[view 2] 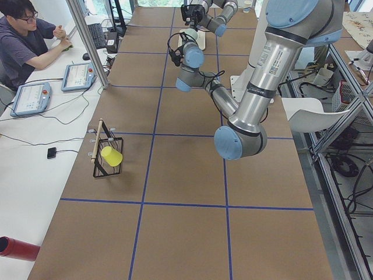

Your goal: Left arm grabs green cup and hands to right arm on tray

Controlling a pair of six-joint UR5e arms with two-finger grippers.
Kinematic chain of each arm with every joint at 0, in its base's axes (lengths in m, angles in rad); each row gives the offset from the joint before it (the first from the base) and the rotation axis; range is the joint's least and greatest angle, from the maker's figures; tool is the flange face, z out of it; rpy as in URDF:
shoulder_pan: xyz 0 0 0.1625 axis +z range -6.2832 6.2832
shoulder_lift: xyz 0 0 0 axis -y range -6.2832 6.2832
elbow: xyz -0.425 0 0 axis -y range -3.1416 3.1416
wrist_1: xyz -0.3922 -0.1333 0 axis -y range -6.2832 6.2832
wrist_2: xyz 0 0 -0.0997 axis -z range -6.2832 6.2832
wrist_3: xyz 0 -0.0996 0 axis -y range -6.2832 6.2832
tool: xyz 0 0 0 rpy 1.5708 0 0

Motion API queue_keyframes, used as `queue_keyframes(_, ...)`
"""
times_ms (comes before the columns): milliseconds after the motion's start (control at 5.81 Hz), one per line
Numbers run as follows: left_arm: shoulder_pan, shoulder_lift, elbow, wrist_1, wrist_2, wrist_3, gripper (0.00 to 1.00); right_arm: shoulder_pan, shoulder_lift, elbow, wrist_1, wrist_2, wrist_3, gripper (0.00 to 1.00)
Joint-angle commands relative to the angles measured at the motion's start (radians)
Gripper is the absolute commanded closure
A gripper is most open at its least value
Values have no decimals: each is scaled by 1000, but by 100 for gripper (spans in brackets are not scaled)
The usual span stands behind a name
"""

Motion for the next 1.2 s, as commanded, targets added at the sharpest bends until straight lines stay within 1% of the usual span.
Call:
queue_keyframes(0, 0, 0, -2, 0, 0, 0, 92, 0, 0, -1, -2, 0, 0, 47)
queue_keyframes(172, 0, -1, -4, 0, 0, 0, 92, 0, -2, -1, -2, 2, 0, 55)
queue_keyframes(344, 0, -1, -1, 0, 0, 0, 92, 0, 0, -1, -3, 2, 0, 78)
queue_keyframes(516, 1, -15, -1, 11, 1, -1, 82, 0, -2, -1, -3, 8, -9, 100)
queue_keyframes(688, -2, -38, 6, 15, 4, 6, 1, -3, -8, -1, -3, 8, -29, 100)
queue_keyframes(1032, -23, -32, 6, 17, 6, 72, 0, 1, -20, 5, 1, 9, -29, 100)
